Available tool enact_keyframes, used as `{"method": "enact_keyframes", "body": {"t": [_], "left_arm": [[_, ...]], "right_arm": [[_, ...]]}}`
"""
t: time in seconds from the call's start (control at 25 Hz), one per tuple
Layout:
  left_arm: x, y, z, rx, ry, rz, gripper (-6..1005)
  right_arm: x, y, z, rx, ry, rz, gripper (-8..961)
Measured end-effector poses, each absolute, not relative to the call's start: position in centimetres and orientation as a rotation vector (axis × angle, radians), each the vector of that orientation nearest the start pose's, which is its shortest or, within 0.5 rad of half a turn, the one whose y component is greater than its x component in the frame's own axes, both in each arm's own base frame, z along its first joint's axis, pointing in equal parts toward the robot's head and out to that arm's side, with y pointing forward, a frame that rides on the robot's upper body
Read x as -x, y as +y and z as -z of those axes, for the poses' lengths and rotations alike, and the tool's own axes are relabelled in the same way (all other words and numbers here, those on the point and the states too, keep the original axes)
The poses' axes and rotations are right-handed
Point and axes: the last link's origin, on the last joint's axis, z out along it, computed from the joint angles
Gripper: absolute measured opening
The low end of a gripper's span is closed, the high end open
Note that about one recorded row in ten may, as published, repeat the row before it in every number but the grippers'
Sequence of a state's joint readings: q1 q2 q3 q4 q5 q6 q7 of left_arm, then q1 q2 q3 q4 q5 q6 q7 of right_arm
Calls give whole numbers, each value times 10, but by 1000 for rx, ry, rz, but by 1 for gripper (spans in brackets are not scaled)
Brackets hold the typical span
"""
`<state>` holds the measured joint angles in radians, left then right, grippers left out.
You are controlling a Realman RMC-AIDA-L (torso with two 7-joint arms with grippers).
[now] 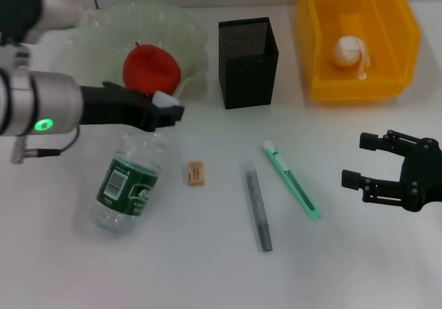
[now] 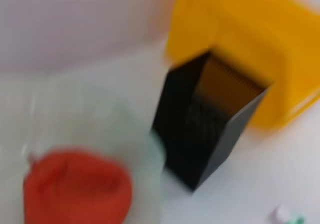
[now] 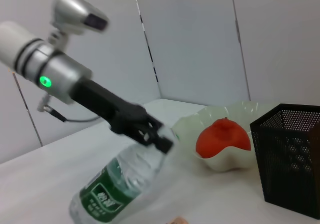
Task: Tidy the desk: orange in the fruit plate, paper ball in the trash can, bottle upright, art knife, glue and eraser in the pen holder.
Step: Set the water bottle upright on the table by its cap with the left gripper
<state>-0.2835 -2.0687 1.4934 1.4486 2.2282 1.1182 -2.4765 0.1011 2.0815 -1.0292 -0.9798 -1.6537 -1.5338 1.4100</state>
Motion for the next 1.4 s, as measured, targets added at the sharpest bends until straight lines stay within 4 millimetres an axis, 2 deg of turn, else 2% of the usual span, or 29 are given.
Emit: {"method": "enact_keyframes", "body": {"t": [0.04, 0.16, 0.24, 0.52, 0.68, 0.72, 1.28, 1.4], "left_arm": [[199, 331, -3, 2499, -885, 203, 455], [199, 331, -3, 2499, -885, 203, 454], [215, 313, -37, 2504, -698, 350, 453], [235, 307, -63, 2467, -703, 398, 445], [237, 305, -69, 2453, -672, 417, 445], [241, 306, -76, 2426, -654, 425, 444], [246, 310, -84, 2388, -615, 424, 444], [257, 315, -85, 2353, -642, 429, 444]], "right_arm": [[-296, 253, -22, 2588, 648, -733, 797], [-296, 253, -22, 2588, 649, -734, 795], [-295, 254, -22, 2591, 646, -735, 794], [-289, 258, -20, 2610, 639, -753, 789], [-288, 258, -20, 2615, 637, -754, 787], [-288, 258, -19, 2618, 637, -754, 786], [-288, 256, -20, 2621, 643, -765, 777], [-288, 255, -20, 2624, 643, -767, 775]]}}
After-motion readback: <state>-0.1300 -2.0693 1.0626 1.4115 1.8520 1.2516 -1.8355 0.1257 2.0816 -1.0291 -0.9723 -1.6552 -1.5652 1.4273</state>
